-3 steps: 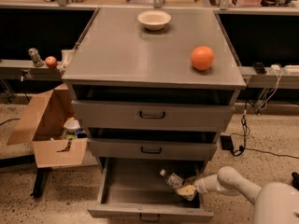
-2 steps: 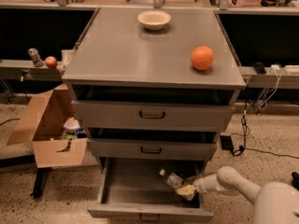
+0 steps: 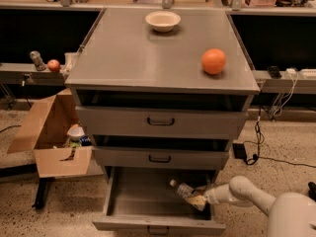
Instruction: Place blue plastic bottle into bottom drawer
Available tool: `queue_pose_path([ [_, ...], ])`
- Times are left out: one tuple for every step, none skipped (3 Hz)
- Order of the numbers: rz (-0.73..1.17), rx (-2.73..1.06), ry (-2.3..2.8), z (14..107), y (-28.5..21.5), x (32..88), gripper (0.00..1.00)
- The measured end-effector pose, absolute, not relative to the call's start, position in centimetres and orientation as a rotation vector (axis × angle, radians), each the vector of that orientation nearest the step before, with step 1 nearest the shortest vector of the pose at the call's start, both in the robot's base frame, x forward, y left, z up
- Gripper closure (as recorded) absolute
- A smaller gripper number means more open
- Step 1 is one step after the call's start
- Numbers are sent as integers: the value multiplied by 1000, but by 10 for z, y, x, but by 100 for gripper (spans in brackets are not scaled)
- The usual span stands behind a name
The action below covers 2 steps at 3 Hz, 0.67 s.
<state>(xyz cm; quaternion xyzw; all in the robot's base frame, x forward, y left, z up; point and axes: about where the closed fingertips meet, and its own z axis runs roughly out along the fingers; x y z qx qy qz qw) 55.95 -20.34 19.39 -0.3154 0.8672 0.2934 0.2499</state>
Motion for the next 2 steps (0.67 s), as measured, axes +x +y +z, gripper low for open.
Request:
queue_pose_path([
  [799,-859,2361,194,-203,560,0],
  [799,-859,2361,194,-203,560,0],
])
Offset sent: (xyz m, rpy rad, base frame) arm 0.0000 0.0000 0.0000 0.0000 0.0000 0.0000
